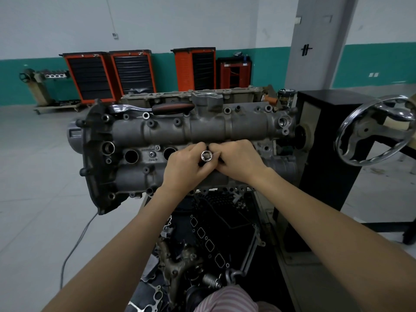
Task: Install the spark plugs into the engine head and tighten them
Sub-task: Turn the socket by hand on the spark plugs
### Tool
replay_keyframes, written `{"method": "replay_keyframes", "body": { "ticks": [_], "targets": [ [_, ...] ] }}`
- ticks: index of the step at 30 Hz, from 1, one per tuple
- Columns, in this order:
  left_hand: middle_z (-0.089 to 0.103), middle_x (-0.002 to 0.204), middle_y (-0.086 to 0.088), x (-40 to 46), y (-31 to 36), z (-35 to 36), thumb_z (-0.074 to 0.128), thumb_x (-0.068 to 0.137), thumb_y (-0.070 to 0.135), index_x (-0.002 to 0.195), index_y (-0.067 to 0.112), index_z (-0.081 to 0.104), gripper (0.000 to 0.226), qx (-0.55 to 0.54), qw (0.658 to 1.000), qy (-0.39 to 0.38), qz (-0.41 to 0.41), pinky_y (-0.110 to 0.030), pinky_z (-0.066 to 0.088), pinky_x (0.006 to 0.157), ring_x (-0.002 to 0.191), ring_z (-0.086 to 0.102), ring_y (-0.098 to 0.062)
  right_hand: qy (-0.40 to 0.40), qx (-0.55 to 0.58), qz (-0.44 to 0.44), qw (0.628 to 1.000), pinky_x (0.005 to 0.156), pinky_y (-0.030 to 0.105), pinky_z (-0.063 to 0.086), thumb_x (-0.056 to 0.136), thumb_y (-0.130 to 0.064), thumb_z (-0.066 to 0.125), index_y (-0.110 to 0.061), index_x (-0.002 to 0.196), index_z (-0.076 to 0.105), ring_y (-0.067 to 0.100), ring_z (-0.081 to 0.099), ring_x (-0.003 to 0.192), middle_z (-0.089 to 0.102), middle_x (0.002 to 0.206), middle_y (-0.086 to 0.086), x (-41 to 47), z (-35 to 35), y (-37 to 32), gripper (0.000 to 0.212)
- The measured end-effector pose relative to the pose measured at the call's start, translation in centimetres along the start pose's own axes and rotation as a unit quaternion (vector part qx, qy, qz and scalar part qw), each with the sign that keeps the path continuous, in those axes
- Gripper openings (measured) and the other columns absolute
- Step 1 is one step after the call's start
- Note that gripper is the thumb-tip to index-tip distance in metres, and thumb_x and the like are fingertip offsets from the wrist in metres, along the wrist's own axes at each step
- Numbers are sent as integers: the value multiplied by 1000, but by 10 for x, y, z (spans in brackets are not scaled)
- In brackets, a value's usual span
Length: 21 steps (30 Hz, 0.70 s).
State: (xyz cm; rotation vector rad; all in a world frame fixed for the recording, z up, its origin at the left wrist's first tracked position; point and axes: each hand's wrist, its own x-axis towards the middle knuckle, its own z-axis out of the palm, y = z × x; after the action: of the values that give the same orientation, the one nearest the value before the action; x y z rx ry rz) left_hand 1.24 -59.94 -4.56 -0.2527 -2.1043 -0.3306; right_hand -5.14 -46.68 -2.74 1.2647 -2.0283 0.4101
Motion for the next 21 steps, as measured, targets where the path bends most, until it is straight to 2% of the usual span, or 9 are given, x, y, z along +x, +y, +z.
{"method": "replay_keyframes", "body": {
  "ticks": [5, 11, 16, 21],
  "targets": [
    [51, 52, -14, -1, 0, 0, 44, 87, 32, 60, 0, 48, 42, 5, 1000, -1, 10, -31, 34, 41, 43, 49, -31, 10, 3, 11, 1000, 45, 28, 32, 75, -14, 68, -5, 68, 58, 33, 59, 50, 62, 56, 13, -1, 0, -1, 15],
    [47, 52, -11, -1, 1, -1, 43, 84, 32, 64, 0, 45, 37, -17, 1000, -5, 6, -27, 29, 41, 41, 45, -29, -29, -21, 27, 999, 51, 30, 26, 79, -29, 57, -8, 85, 52, 34, 61, 66, 65, 70, 8, 1, 4, 2, 22],
    [48, 53, -11, -1, 1, -2, 44, 82, 32, 65, 2, 44, 35, -21, 1000, -2, -1, -28, 29, 43, 43, 46, -30, -22, -15, -4, 1000, 48, 29, 29, 82, -18, 56, -6, 81, 59, 34, 61, 62, 64, 66, 10, 1, 1, 2, 12],
    [51, 51, -11, 0, 1, 1, 47, 84, 35, 58, 1, 48, 42, -9, 1000, 4, -3, -32, 36, 42, 44, 49, -29, -20, 4, 14, 1000, 48, 29, 29, 77, -14, 64, -6, 71, 60, 35, 61, 57, 63, 61, 14, 1, -2, 0, 11]
  ]
}}
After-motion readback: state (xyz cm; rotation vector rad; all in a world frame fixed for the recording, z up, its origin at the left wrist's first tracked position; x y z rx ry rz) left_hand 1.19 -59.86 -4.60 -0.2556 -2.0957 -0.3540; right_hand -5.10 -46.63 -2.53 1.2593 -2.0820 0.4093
